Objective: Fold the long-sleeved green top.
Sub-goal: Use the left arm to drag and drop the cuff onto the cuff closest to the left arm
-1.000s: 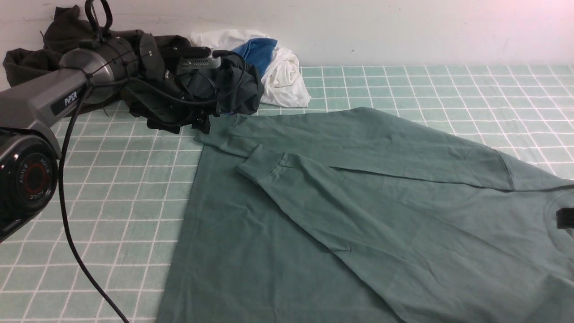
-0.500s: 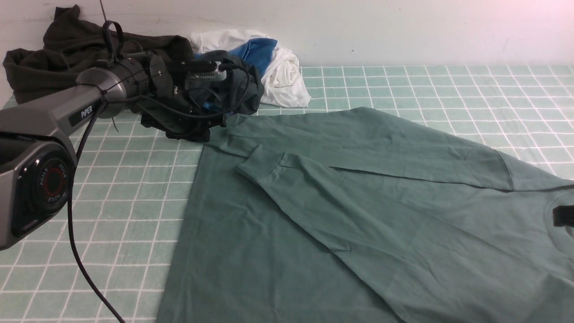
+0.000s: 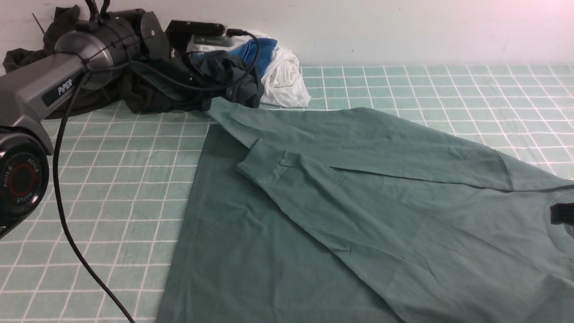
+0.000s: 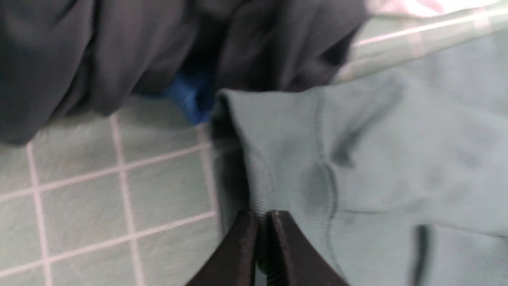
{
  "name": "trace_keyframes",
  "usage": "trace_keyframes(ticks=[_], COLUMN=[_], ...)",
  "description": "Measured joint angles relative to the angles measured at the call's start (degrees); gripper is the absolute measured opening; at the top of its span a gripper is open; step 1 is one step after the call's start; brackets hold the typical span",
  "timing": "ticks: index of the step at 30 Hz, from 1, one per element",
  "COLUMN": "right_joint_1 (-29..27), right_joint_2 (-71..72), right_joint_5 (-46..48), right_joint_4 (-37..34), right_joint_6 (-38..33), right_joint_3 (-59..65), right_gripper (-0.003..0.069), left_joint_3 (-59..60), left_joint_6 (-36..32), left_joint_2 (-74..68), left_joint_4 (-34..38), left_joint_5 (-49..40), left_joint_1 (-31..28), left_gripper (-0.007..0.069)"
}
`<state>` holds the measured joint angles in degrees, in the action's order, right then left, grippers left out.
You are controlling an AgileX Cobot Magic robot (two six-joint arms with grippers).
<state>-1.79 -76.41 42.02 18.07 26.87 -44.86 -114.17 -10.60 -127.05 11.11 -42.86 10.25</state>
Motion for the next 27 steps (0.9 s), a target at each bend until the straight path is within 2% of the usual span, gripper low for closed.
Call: trace_keyframes(ticks=[7,11,14,16,22,25,27], right_joint_1=[0.00,0.00,0.00,0.00,0.00,0.00,0.00], right_joint_2=[0.00,0.33,1.06,2.39,3.80,3.80,3.91], right_joint_5=[-0.98,-1.04,-1.04,-0.48,0.50,1.09,1.53], right_joint_4=[-2.95,-6.19,-7.87,-9.53,-11.98,-12.80,-13.70], right_joint_6=[-0.73,-3.53,-5.01,-7.23,-10.08,-11.01,-11.83], right_joint_3=[0.00,-0.02,-0.20,-1.33,-2.46,-2.46,-2.46], right_gripper=[0.0269,0.0269,0.0269,0.0269,0.0269,0.0269,0.0269], left_joint_3=[-0.02,-0.07,-0.07,-0.07,2.02,9.92,18.18], left_joint_6=[0.08,0.79,1.71,4.78,10.60,11.52,12.69], left_joint_2=[12.77,19.14,22.09,25.69,29.02,29.62,30.27], left_joint_4=[0.42,0.49,0.71,0.64,-0.54,-3.86,-5.67], left_joint_5=[1.00,1.13,1.03,-0.35,-14.34,-18.87,-18.72], left_joint_1=[10.54,13.97,14.75,14.55,11.31,10.89,10.89], left_gripper=[0.0016,0.0016,0.0016,0.0016,0.0017,0.0024,0.0035])
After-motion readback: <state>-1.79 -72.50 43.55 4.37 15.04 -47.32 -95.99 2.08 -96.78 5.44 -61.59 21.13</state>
